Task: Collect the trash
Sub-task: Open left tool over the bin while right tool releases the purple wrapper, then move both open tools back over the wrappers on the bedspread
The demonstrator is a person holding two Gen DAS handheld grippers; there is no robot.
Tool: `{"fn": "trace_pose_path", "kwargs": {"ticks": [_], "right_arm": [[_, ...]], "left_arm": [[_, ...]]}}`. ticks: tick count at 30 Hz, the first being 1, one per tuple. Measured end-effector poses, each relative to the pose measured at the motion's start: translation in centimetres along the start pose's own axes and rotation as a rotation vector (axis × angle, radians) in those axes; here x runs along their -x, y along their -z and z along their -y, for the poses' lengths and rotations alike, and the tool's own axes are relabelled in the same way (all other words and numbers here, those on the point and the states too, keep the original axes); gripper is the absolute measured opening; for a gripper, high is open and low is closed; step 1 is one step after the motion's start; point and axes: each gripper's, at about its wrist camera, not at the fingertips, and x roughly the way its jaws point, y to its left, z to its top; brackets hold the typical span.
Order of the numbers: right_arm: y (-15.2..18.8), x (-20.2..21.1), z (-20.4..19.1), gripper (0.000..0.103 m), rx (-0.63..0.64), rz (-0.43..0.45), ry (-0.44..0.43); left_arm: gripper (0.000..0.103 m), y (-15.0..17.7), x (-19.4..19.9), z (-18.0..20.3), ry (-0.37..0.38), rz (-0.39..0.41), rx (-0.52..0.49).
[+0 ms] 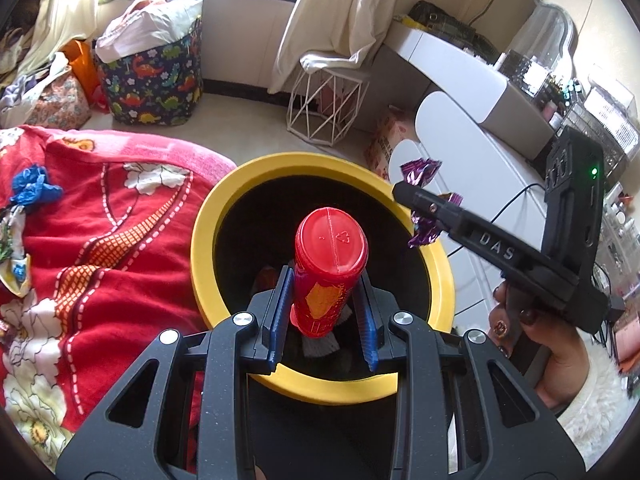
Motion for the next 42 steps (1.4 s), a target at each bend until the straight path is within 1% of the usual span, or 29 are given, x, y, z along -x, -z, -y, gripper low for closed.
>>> {"fn": "trace_pose_path", "kwargs": {"ticks": [1, 2, 3, 4, 5, 7, 9, 10, 16, 23, 30, 42], "right_arm": [[0.0, 0.0, 0.1, 0.046, -0.007, 0.001, 0.004], [0.1, 0.0, 0.3, 0.052, -0.021, 0.004, 0.010], [0.0, -0.1, 0.6, 0.059, -0.035, 0.007, 0.009], [0.1, -0.1, 0.9, 0.060, -0.046, 0.007, 0.004], [0.1, -0.2, 1.0, 0.061, -0.055, 0.005, 0.001], [0.2, -0.4, 1.0, 0.065, -0.055, -0.005, 0.005], [0.2, -0.4, 0.9, 0.067, -0.049, -0.003, 0.009], [0.3, -0.4, 0.8, 0.068, -0.047, -0.002, 0.008], [0.2, 0.0, 0.2, 0.073, -0.030, 0.015, 0.018], [0.0, 0.5, -0.8, 0.076, -0.005, 0.032, 0.012], [-0.1, 0.9, -2.5, 0.076, 0.029, 0.046, -0.011], [-0.4, 1.4, -5.9, 0.076, 0.105, 0.061, -0.044]], "left_arm": [[0.026, 0.0, -0.1, -0.1, -0.008, -0.003, 0.001], [0.030, 0.1, -0.1, -0.2, -0.013, -0.004, 0.004], [0.044, 0.2, -0.1, -0.3, -0.016, -0.004, 0.009], [0.057, 0.2, 0.0, -0.5, -0.023, -0.003, 0.018], [0.063, 0.2, 0.1, -0.7, -0.027, 0.002, 0.028], [0.082, 0.2, 0.4, -0.9, -0.034, 0.019, 0.042], [0.090, 0.1, 0.8, -1.2, -0.040, 0.035, 0.056], [0.092, 0.1, 1.1, -1.4, -0.042, 0.044, 0.062], [0.092, -0.1, 2.4, -2.0, -0.075, 0.084, 0.076], [0.092, -0.1, 3.9, -2.6, -0.108, 0.129, 0.074], [0.092, -0.3, 5.6, -3.2, -0.154, 0.174, 0.063], [0.092, -0.3, 8.8, -5.9, -0.233, 0.250, 0.090]]}}
